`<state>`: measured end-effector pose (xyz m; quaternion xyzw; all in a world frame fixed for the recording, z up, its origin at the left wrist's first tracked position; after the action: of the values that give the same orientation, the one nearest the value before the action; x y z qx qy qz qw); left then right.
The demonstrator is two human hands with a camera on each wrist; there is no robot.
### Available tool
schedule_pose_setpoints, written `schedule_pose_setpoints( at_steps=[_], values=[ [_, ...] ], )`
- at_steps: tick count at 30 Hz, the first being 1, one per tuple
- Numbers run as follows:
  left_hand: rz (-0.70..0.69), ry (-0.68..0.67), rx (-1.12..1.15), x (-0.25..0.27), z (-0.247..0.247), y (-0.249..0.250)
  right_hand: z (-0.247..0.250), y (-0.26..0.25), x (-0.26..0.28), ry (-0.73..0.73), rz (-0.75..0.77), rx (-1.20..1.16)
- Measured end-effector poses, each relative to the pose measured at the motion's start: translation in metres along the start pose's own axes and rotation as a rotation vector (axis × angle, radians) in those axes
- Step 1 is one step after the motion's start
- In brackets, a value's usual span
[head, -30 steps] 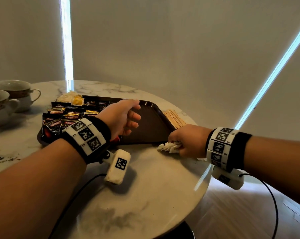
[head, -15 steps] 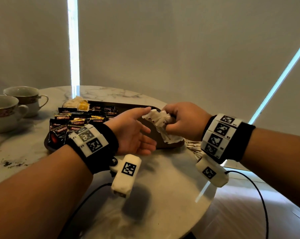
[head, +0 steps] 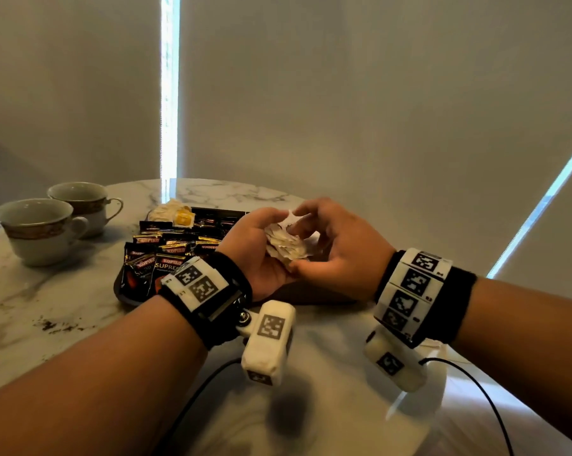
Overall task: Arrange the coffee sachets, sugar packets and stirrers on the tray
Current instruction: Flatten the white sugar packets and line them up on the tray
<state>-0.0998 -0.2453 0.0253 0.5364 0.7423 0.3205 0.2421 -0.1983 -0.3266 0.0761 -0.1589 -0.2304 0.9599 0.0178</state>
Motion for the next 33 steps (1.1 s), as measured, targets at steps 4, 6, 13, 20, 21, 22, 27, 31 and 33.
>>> schedule_pose_setpoints(
  at_steps=[4,6,13,20,21,22,27,31,33],
  values=[
    [0.007,0.025,-0.029,-0.001,0.007,-0.002,0.007,0.004,-0.002,0.073,-0.02,-0.087],
    [-0.005,0.042,-0.041,-0.002,0.008,-0.001,0.006,0.009,-0.005,0.122,-0.102,-0.025],
    [-0.006,0.02,-0.184,0.001,0.011,0.006,-0.008,0.023,-0.014,0.142,-0.304,-0.617],
    [-0.043,-0.061,-0.154,-0.001,0.01,0.006,-0.008,0.016,-0.013,0.066,-0.202,-0.423],
    [-0.048,-0.071,-0.145,-0.001,0.009,0.006,-0.01,0.015,-0.013,0.052,-0.2,-0.403],
    [-0.049,-0.079,-0.14,-0.001,0.009,0.007,-0.01,0.014,-0.012,0.047,-0.205,-0.397],
    [-0.021,-0.042,-0.145,-0.002,0.012,0.008,-0.001,0.008,-0.015,0.07,-0.13,-0.174],
    [-0.016,-0.028,-0.143,-0.003,0.015,0.006,0.005,0.002,-0.018,-0.078,-0.142,0.087],
    [-0.023,-0.09,-0.113,-0.002,0.011,0.005,-0.001,-0.006,-0.02,-0.205,-0.093,0.059]
  ],
)
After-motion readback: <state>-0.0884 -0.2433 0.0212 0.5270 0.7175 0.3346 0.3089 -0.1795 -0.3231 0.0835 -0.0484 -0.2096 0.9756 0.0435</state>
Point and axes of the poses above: each hand's wrist, its own x-axis away from the middle knuckle, its own z-axis out of the back of the hand, y = z × x, the point moved 4 cm from there along -x, towards the middle knuckle, and after that the axes turned 7 degrees about -y, right-handed, at the moved point
